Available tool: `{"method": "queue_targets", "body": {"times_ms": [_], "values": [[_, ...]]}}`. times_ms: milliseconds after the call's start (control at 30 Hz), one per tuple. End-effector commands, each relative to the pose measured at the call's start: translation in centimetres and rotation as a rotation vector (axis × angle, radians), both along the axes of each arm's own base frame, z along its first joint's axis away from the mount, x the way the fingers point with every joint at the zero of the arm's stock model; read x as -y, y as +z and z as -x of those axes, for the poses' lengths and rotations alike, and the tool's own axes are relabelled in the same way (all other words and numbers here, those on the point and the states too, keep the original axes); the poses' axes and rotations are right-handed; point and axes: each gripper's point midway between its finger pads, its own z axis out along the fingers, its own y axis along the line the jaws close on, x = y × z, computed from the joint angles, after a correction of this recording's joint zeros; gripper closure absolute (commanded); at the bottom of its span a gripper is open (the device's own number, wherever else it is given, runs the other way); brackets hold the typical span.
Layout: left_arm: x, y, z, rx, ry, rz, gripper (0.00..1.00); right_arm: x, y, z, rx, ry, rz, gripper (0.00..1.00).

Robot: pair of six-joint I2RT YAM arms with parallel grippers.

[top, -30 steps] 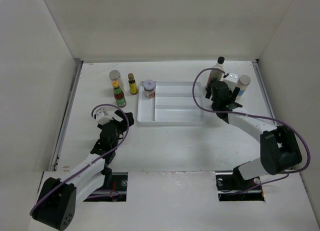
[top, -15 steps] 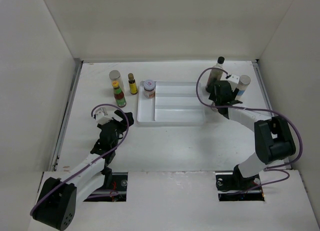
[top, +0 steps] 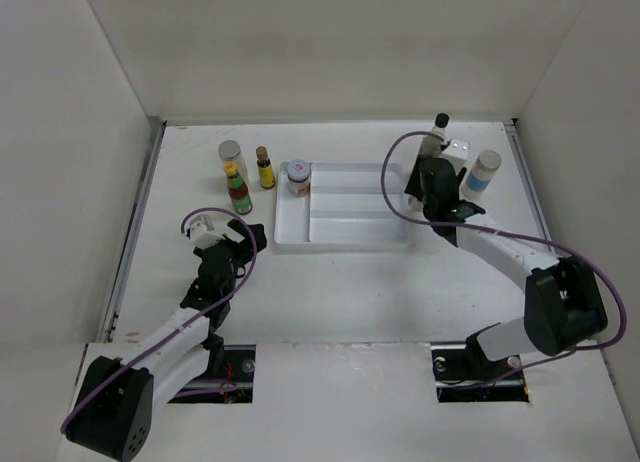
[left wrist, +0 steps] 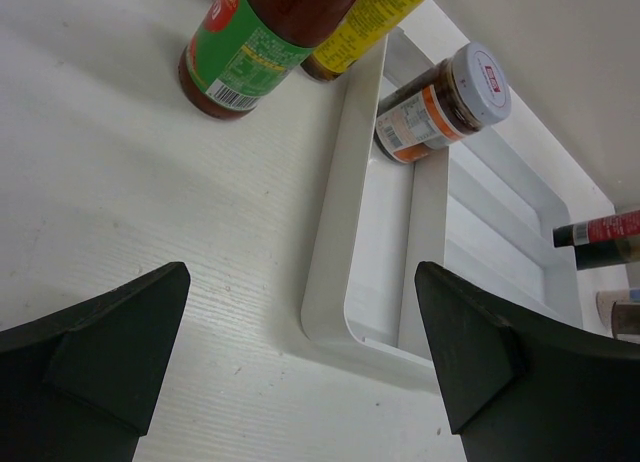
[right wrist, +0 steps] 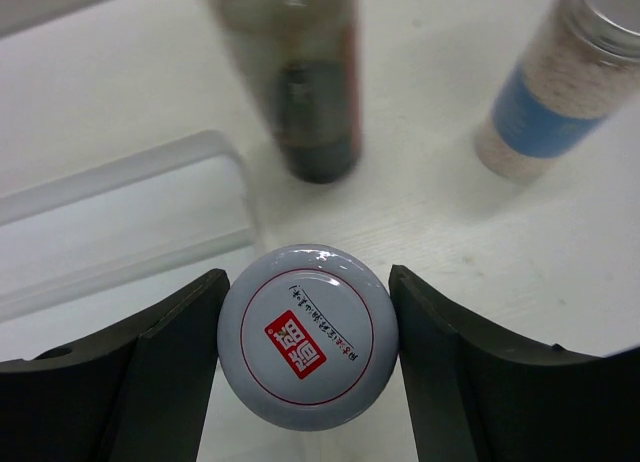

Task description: Organize the condiment bottles

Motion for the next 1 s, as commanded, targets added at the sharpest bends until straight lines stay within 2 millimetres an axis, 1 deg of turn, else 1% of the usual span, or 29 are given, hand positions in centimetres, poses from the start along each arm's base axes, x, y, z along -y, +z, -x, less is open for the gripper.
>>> {"method": "queue_targets", "body": {"times_ms": [0, 133, 167, 300, 367, 467, 533, 600, 733, 867, 900, 967], "values": [[0.0, 1.5, -0.7, 0.054, 0.007, 0.025, 0.0, -6.7, 8.4, -1.2, 0.213, 0.134, -0.093, 0.51], [0.0, 1.7, -0.6, 0.061, 0.005, 0.029, 0.0, -15.9, 9.9, -0.7, 0.231, 0.331, -0.146, 0.51], [-0.1, 1.8, -0.5, 0.064, 0.01, 0.029, 0.0, -17.7, 10.2, -0.5, 0.235, 0.37, -0.157, 0.51], [-0.4, 1.7, -0.5, 0.062, 0.016, 0.029, 0.0, -26.2, 11.3, 0.5, 0.244, 0.556, -0.219, 0.51], [-0.5, 1.9, -0.4, 0.068, 0.018, 0.031, 0.0, -29.3, 11.0, 1.0, 0.231, 0.617, -0.23, 0.51], [-0.6, 1.8, -0.4, 0.067, 0.024, 0.03, 0.0, -33.0, 9.6, 1.5, 0.204, 0.686, -0.226, 0.51], [-0.6, 1.8, -0.4, 0.068, 0.018, 0.032, 0.0, -34.7, 8.1, 1.5, 0.176, 0.712, -0.213, 0.51], [-0.5, 2.0, -0.3, 0.074, 0.018, 0.033, 0.0, -35.5, 6.3, 1.4, 0.146, 0.716, -0.206, 0.51], [-0.7, 1.8, -0.3, 0.07, 0.022, 0.032, 0.0, -36.2, 4.0, 1.2, 0.112, 0.72, -0.192, 0.51], [-0.8, 2.1, -0.3, 0.079, 0.03, 0.032, 0.0, -36.4, 1.8, 1.2, 0.081, 0.715, -0.167, 0.5], [-0.9, 2.0, -0.3, 0.076, 0.034, 0.031, 0.0, -36.5, 1.3, 1.2, 0.074, 0.715, -0.163, 0.48], [-0.9, 1.9, -0.3, 0.073, 0.03, 0.032, 0.0, -36.8, 1.0, 1.3, 0.069, 0.722, -0.162, 0.42]]}}
